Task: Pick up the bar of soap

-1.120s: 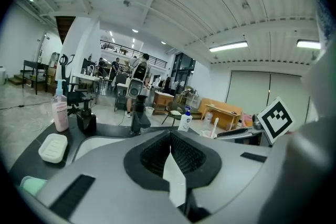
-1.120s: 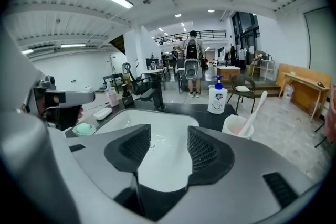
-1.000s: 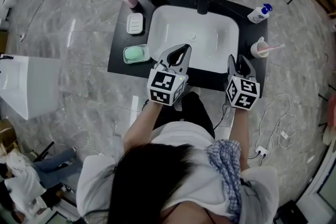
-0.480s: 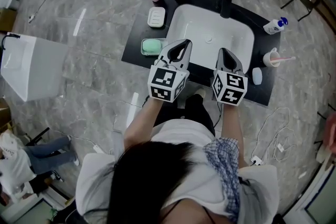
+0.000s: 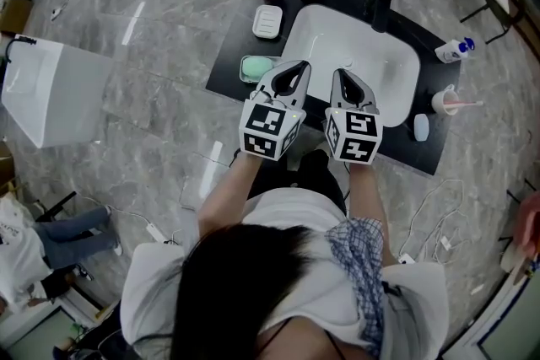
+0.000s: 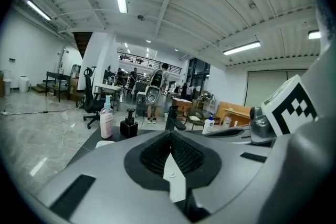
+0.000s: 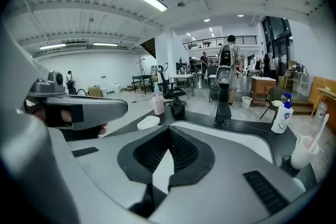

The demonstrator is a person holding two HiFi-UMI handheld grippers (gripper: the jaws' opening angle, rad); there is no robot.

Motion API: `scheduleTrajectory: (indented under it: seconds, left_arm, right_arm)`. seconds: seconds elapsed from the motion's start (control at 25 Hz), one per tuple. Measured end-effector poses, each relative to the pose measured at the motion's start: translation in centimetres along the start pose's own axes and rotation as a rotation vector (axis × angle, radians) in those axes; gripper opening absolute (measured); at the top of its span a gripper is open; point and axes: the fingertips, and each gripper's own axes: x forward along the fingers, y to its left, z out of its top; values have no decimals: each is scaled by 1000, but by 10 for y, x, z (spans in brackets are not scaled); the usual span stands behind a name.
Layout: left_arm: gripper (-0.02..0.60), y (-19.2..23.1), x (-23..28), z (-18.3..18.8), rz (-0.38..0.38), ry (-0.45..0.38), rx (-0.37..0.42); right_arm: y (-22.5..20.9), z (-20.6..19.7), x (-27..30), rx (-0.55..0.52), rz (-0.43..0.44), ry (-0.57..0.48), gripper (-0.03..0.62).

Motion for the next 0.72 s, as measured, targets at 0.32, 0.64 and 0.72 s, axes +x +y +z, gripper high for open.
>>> scheduleTrajectory:
  seconds: [0.32,0.64,0.72]
  left_arm:
    - [11,22,-7,-1,50,-19,-65]
    - [11,50,-24,-3,131,-29,-81]
    - [11,63,-34,-5,174,-35,-90]
  right_arm:
    - [27,10,15,-46,70,2,15]
    - [66,13,31,-133,170,18,15]
    - [80,14,36,-165,210,25,15]
